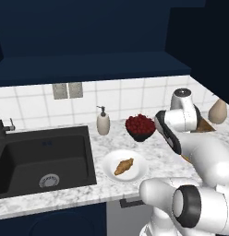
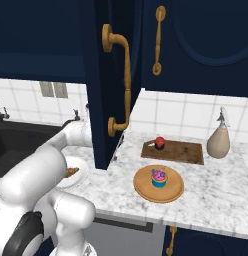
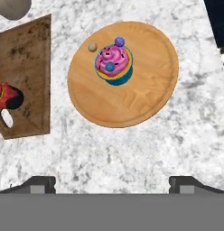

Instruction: From the different types of pastries on the counter, select a croissant and place it on the cutting board. Then retrieve a jar of jam from the cabinet and place it alongside the croissant on the cutting board.

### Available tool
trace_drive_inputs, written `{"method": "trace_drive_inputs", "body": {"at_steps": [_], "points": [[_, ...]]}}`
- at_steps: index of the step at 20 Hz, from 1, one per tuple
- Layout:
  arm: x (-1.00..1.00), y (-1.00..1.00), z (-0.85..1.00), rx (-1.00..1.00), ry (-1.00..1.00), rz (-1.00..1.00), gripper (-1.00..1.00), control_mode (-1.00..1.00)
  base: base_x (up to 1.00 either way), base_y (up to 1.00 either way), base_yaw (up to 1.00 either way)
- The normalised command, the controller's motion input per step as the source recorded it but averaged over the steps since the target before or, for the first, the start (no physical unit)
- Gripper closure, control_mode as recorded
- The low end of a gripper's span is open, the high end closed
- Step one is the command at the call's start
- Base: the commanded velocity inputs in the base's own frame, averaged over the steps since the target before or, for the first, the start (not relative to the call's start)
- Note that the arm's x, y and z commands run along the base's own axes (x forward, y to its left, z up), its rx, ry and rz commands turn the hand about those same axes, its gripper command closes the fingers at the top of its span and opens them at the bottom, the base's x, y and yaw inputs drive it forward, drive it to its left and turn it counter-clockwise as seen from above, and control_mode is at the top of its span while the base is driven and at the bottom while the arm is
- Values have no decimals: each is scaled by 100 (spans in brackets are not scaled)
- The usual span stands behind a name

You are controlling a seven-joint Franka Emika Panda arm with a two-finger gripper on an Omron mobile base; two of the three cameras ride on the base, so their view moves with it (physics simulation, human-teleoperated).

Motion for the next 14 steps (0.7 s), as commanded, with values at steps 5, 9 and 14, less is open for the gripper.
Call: {"method": "trace_drive_inputs", "body": {"at_steps": [5, 9, 14], "points": [[-2, 70, 21, 7, 0, 21, -100, -100, 0, 0, 0], [-12, 45, 8, 6, -1, 26, -100, -100, 0, 0, 0], [-23, 27, -2, 1, -7, 37, -100, -100, 0, 0, 0]]}}
